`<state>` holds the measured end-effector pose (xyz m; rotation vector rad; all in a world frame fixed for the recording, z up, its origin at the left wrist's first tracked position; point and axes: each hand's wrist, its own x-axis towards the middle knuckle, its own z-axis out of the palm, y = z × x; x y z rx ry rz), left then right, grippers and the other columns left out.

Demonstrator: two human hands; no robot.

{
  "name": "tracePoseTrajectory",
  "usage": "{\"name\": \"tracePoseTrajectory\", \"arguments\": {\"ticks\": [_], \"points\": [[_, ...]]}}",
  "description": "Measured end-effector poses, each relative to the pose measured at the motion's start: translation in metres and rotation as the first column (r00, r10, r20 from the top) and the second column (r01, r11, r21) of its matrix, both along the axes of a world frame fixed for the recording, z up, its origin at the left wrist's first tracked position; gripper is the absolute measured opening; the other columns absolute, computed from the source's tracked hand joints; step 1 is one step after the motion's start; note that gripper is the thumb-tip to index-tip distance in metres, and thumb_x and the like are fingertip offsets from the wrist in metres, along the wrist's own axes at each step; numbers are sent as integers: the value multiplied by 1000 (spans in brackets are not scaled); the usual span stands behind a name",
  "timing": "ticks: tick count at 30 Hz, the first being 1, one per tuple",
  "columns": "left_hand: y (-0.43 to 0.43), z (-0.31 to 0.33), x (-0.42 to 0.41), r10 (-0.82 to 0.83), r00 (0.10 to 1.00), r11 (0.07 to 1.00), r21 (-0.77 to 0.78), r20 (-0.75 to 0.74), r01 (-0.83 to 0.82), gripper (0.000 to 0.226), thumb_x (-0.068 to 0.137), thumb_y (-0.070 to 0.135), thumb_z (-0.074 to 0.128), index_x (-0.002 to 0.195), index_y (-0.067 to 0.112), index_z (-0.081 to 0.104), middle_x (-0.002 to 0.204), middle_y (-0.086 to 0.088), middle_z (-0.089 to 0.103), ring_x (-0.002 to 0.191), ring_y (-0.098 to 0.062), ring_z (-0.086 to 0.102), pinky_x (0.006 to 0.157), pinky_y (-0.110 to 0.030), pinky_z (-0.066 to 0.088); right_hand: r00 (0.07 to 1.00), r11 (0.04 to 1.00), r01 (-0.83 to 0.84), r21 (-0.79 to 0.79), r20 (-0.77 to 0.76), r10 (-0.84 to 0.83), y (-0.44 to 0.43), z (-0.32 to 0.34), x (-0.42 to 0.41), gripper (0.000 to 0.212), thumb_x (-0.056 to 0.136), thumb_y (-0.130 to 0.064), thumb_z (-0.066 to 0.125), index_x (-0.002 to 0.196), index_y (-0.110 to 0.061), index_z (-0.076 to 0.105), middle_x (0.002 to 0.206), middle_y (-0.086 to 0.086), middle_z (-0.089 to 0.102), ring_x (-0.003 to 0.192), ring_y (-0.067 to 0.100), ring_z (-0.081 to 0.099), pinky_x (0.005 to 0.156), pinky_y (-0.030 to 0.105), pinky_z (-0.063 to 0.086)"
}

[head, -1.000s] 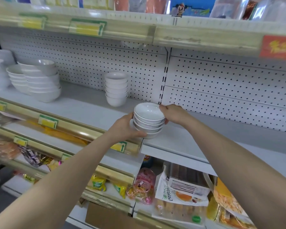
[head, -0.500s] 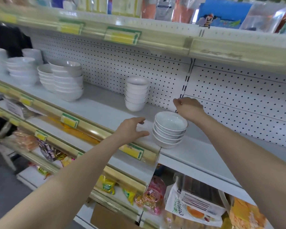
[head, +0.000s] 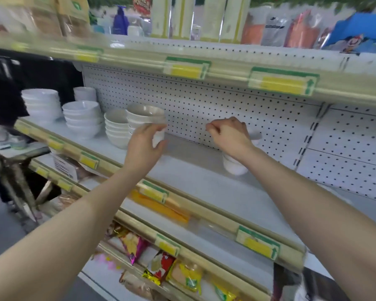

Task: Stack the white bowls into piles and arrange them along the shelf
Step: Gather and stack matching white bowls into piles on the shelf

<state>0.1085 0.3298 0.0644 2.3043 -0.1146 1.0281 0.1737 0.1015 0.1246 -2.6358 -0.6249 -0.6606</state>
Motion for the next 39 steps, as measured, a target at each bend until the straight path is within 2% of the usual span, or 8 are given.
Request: {"name": "tracePoseTrajectory", "arguments": {"ticks": [4, 9, 15, 22, 30, 32, 34, 39], "points": [[67, -3, 18, 76, 995, 996, -46, -67, -79, 61, 87, 30, 69, 142, 15, 45, 139, -8, 47, 124, -27, 48, 102, -45, 45, 988, 998, 61, 29, -144, -57, 58, -2, 28, 42, 97, -41, 34, 72, -18, 58, 81, 5, 66, 84, 28, 58, 90, 39, 48], [107, -7, 45, 31, 961, 990, -125, -275, -67, 94, 82, 52, 70, 153, 13, 23, 155, -7, 30, 137, -26, 39, 108, -46, 39, 952, 993, 117, 31, -289, -103, 115, -5, 57, 47, 97, -47, 28, 88, -18, 65, 96, 5, 70, 88, 26, 62, 89, 35, 50], [120, -3, 78, -84, 935, 974, -228, -345, 3, 94, 75, 55, 75, 147, 13, 32, 144, 0, 48, 130, -19, 48, 95, -31, 43, 877, 979, 131, 156, -478, -41, 154, -1, 81, 57, 97, -54, 22, 105, -18, 66, 97, 4, 73, 94, 24, 59, 83, 34, 46], [120, -7, 96, -136, 917, 965, -260, -375, 37, 73, 68, 52, 82, 126, 22, 49, 110, 8, 61, 105, -15, 58, 76, -26, 43, 851, 973, 72, 220, -522, 55, 165, -5, 102, 56, 102, -42, 22, 94, -9, 66, 89, 11, 73, 85, 22, 60, 81, 32, 42], [114, -5, 95, -22, 935, 987, -155, -354, -35, 65, 68, 56, 80, 117, 23, 54, 99, 12, 62, 101, -15, 59, 68, -23, 39, 874, 966, 39, 256, -478, 92, 162, -1, 118, 48, 101, -36, 28, 96, -3, 62, 101, 15, 68, 95, 28, 60, 81, 34, 43], [114, -2, 94, 19, 943, 990, -124, -332, -63, 84, 66, 61, 79, 132, 20, 47, 109, 10, 62, 110, -17, 58, 76, -25, 44, 892, 967, 26, 254, -443, 92, 162, -1, 119, 40, 101, -32, 31, 85, -6, 58, 97, 14, 65, 89, 28, 58, 74, 34, 40], [113, 0, 95, 29, 960, 990, -122, -277, -65, 109, 65, 65, 76, 149, 16, 28, 135, 1, 54, 125, -19, 51, 96, -32, 45, 905, 964, 17, 264, -415, 98, 164, -2, 120, 35, 99, -29, 33, 73, -12, 50, 91, 11, 60, 85, 27, 55, 69, 33, 38], [112, 4, 94, 45, 970, 995, -81, -241, -66, 94, 77, 67, 61, 147, 10, 33, 131, -8, 54, 121, -25, 52, 92, -32, 43, 928, 964, 39, 264, -368, 64, 168, 1, 119, 32, 90, -19, 39, 58, -16, 37, 71, 4, 51, 69, 24, 47, 54, 30, 30]]}}
